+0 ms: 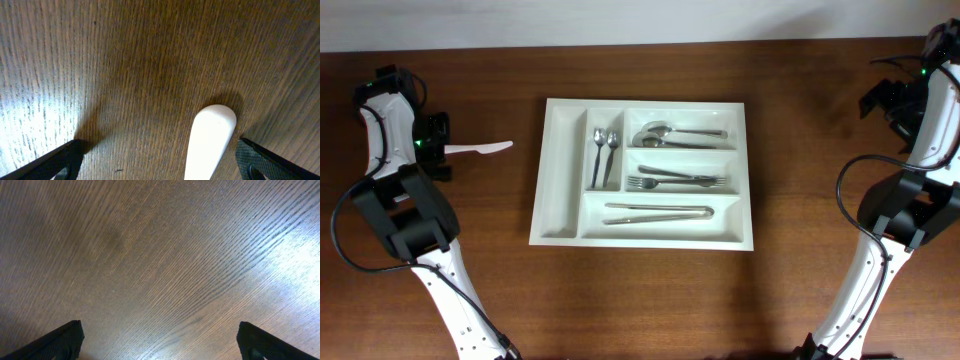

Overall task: Pack container
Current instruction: 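Move the left gripper to the white plastic knife and grasp it, then carry the knife into the tray's leftmost compartment and release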

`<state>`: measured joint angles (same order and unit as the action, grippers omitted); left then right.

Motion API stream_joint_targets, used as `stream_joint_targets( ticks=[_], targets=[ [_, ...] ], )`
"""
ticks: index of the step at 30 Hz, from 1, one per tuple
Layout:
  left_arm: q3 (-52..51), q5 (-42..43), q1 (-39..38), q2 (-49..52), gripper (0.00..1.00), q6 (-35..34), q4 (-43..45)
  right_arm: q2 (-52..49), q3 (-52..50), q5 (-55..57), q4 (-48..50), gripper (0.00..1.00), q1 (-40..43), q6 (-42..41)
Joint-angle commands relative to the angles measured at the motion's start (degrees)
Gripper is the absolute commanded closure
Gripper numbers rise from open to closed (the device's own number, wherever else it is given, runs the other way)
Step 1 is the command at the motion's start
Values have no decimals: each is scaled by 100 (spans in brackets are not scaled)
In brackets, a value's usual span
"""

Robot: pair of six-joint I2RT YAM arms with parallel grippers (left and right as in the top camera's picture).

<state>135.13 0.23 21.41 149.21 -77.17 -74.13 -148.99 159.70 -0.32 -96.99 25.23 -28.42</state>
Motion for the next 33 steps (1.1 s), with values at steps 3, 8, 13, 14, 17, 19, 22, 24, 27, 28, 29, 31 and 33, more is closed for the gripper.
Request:
stream_joint_targets(
  ticks=[3, 8, 13, 14, 17, 19, 22, 24, 27, 28, 29, 31, 33],
  targets=[
    [-13, 44, 35, 96, 1, 236, -11, 160, 101, -11, -11, 1, -9, 13],
    [-13, 44, 35, 96, 17, 350, -90, 160, 101, -11, -11, 1, -9, 13],
    [-13, 44, 35, 96, 62, 396, -136, 160, 101, -11, -11, 1, -9, 13],
    [-13, 46, 35, 96, 69, 396, -136, 160, 101, -11, -11, 1, -9, 15],
    [-13, 48, 35, 96, 83, 404, -136, 160, 101, -13, -11, 1, -9, 13],
    [-13, 57, 35, 96, 91, 509, -133, 160, 101, -13, -11, 1, -9, 13],
    [2, 236, 35, 96, 98, 933, -55, 160, 101, -13, -11, 1, -9, 13],
    [24, 348, 35, 90, 98, 1211, 20, 160, 101, -13, -11, 1, -9, 13],
    [166, 503, 35, 90, 98, 1574, 70, 160, 101, -13, -11, 1, -9, 13],
    [245, 540, 35, 90, 98, 1700, 70, 160, 101, -13, -11, 1, -9, 13],
    [361, 605, 35, 90, 98, 1891, 70, 160, 101, -13, -11, 1, -9, 13],
    [649, 778, 35, 90, 98, 2291, 55, 160, 101, -13, -9, 1, -9, 13],
    [973, 1001, 33, 90, 98, 2636, -22, 160, 101, -13, -11, 1, -9, 13]
  ],
)
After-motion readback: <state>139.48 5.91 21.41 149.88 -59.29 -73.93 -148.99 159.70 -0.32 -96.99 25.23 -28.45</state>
